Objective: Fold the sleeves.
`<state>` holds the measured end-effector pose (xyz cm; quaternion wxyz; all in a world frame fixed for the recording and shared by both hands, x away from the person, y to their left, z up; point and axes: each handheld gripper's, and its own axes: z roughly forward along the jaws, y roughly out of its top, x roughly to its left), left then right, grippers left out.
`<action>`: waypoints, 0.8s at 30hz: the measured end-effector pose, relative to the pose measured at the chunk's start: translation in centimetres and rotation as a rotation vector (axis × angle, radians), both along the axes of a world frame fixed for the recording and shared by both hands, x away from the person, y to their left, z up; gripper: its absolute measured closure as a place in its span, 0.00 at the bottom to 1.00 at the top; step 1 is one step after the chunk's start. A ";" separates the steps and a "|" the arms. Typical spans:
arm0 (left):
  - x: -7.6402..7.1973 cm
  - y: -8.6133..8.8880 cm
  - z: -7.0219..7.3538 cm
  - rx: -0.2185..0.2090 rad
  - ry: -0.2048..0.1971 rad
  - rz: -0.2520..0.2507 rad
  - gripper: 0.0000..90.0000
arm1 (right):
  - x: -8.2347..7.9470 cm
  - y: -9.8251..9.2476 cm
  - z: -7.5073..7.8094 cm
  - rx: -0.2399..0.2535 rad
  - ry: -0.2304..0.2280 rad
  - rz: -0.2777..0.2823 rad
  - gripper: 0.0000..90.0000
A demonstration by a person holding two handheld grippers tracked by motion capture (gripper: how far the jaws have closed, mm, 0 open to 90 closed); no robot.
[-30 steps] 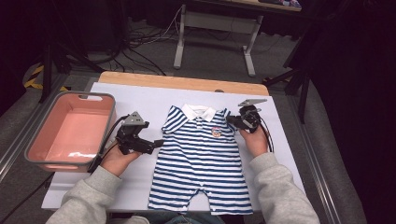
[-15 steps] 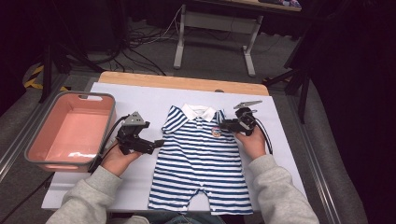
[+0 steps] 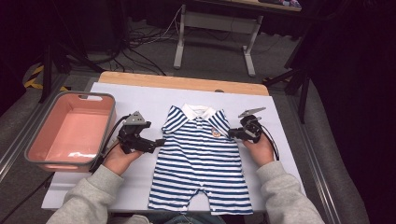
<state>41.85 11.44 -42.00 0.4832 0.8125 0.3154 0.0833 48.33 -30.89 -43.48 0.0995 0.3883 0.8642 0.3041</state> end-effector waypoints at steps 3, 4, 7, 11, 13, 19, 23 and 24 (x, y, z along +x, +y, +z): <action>0.2 -0.1 -0.1 0.012 0.005 0.029 0.11 | -0.2 -0.2 -0.2 0.016 -0.011 -0.003 0.91; 0.3 -0.1 -0.1 0.004 0.008 0.030 0.12 | -0.2 -0.1 -0.2 0.017 -0.013 -0.003 0.90; 0.5 -0.2 -0.1 -0.004 0.006 0.041 0.15 | -0.4 0.0 -0.2 0.020 -0.016 0.004 0.84; 1.0 -0.9 0.1 0.023 -0.021 0.058 0.16 | -0.9 -0.1 0.6 0.029 -0.084 -0.008 0.69; 1.2 -1.2 0.2 0.012 -0.022 0.058 0.16 | -1.2 -0.5 1.3 0.054 -0.122 -0.016 0.60; 2.1 -2.6 1.3 0.057 -0.021 0.081 0.11 | -1.6 -1.5 3.0 0.122 -0.206 -0.019 0.25; 2.5 -3.1 1.9 0.066 -0.029 0.089 0.08 | -1.6 -1.8 3.0 0.161 -0.168 -0.032 0.16; 2.7 -3.2 2.0 0.060 -0.031 0.078 0.06 | -1.6 -1.8 3.0 0.169 -0.163 -0.037 0.13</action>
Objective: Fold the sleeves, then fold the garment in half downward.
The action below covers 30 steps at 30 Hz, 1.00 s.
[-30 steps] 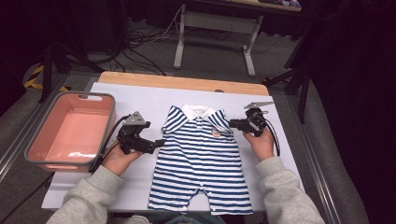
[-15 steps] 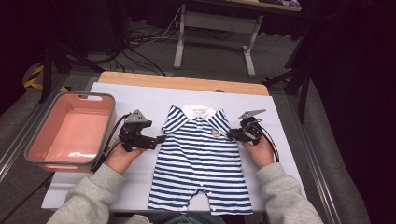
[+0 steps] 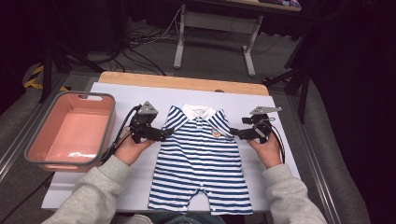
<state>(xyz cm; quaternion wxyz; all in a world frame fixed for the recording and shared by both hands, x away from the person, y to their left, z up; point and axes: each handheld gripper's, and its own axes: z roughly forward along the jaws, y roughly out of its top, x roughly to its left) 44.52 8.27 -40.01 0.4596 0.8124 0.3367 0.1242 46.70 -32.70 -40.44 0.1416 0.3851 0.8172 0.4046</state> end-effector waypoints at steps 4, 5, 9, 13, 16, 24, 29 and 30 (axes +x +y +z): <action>0.9 -0.6 0.5 0.007 0.006 -0.002 0.06 | 0.1 0.3 0.3 -0.004 -0.008 -0.017 0.05; 1.0 -0.6 0.5 0.006 0.014 -0.008 0.06 | 0.1 0.4 0.4 -0.003 -0.010 -0.024 0.05; 1.7 -0.8 0.5 0.021 0.034 -0.017 0.04 | 0.5 0.8 0.7 0.005 -0.007 -0.027 0.07; 2.3 -1.0 0.5 0.024 0.038 -0.016 0.04 | 0.8 1.0 1.1 -0.003 -0.016 -0.037 0.13; 2.7 -1.0 0.5 0.033 0.044 -0.018 0.04 | 1.0 1.1 1.3 -0.014 -0.026 -0.037 0.16; 4.3 -1.2 0.5 0.039 0.049 -0.008 0.08 | 2.3 1.6 1.4 -0.051 -0.040 -0.055 0.23; 5.4 -1.7 0.3 0.070 0.055 0.014 0.10 | 3.1 2.0 1.3 -0.059 -0.036 -0.052 0.25; 5.6 -1.7 0.2 0.070 0.056 0.018 0.10 | 3.3 2.1 1.2 -0.067 -0.035 -0.056 0.25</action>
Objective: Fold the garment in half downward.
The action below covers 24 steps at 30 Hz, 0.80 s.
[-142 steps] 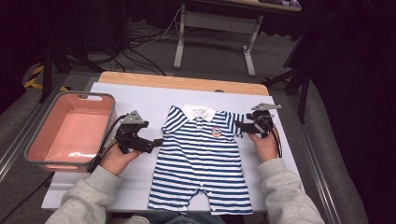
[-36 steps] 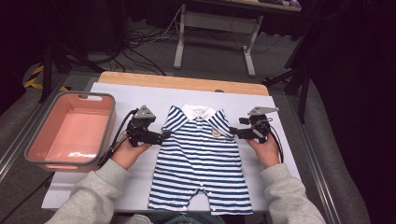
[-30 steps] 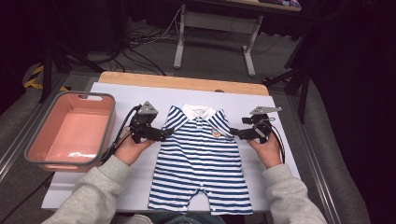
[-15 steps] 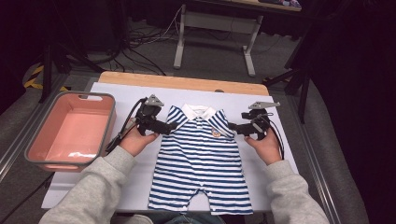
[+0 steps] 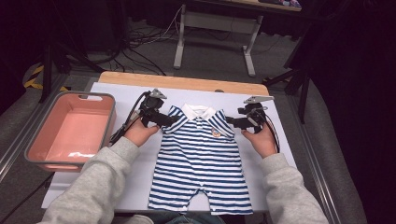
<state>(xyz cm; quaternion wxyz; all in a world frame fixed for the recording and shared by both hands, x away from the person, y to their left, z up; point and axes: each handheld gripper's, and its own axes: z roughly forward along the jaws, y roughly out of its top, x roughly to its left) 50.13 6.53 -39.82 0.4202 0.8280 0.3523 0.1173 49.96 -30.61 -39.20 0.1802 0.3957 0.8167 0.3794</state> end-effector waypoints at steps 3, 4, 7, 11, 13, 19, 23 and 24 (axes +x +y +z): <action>0.7 -0.2 -0.2 0.014 0.003 0.013 0.12 | 0.5 0.3 -0.1 -0.012 0.000 -0.003 0.26; 1.2 -0.2 -0.4 0.013 0.008 0.027 0.12 | 0.9 0.5 -0.3 -0.018 -0.001 -0.006 0.27; 1.7 -0.2 -0.6 0.002 0.021 0.040 0.13 | 1.2 0.7 -0.5 -0.020 0.000 -0.012 0.27; 2.7 -0.3 -1.2 -0.005 0.026 0.070 0.17 | 2.1 0.8 -0.8 -0.027 -0.003 -0.041 0.31; 2.9 -0.3 -1.3 -0.007 0.022 0.077 0.20 | 2.3 0.8 -0.9 -0.026 0.000 -0.048 0.31; 3.8 -0.5 -2.0 0.017 0.030 0.105 0.22 | 3.4 0.9 -1.5 -0.048 0.013 -0.058 0.34; 4.6 -0.4 -2.7 0.008 0.062 0.130 0.24 | 4.0 1.2 -2.0 -0.059 0.030 -0.068 0.34; 4.9 -0.5 -3.1 0.014 0.076 0.143 0.24 | 4.3 1.4 -2.3 -0.053 0.039 -0.075 0.34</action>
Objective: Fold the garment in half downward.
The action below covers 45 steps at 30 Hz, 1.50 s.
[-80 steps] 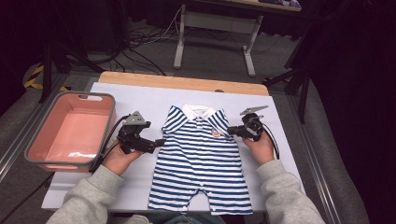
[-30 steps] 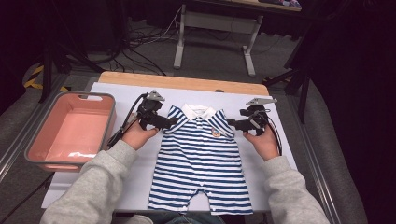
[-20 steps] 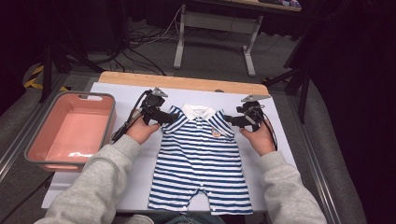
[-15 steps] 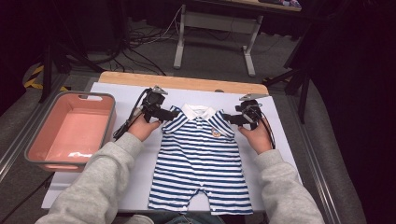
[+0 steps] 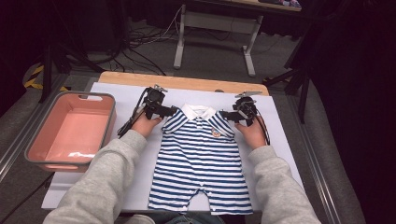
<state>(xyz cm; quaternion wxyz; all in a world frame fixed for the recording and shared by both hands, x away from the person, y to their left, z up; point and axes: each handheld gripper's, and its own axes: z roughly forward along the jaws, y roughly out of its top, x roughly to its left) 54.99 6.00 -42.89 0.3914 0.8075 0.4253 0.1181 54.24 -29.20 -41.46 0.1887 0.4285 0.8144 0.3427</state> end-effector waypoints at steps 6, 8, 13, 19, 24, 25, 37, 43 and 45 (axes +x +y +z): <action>0.5 -0.4 -0.8 0.027 0.016 0.009 0.27 | 0.7 0.9 -1.0 -0.026 0.018 -0.001 0.37; 0.7 -0.7 -1.2 0.041 0.018 0.008 0.31 | 1.0 1.1 -1.3 -0.045 0.030 -0.009 0.41; 1.1 -1.2 -2.1 0.065 0.040 0.013 0.37 | 1.4 1.2 -1.8 -0.059 0.041 -0.013 0.46; 1.5 -1.6 -2.6 0.095 0.037 0.018 0.45 | 2.0 0.8 -2.7 -0.059 0.070 -0.031 0.52; 1.7 -1.9 -2.6 0.121 0.032 0.021 0.48 | 2.3 0.4 -2.8 -0.055 0.075 -0.047 0.55; 1.8 -1.9 -2.6 0.124 0.030 0.022 0.49 | 2.3 0.3 -2.8 -0.056 0.074 -0.050 0.55; 2.0 -2.6 -2.4 0.100 0.044 -0.001 0.79 | 2.1 1.3 -2.6 -0.073 0.073 0.012 0.90; 2.0 -2.7 -1.7 0.089 0.039 -0.016 0.94 | 1.9 1.1 -1.9 -0.087 0.054 -0.002 0.95; 2.0 -2.5 -1.1 0.067 0.013 -0.020 0.94 | 1.8 0.4 -1.2 -0.069 0.032 -0.013 0.95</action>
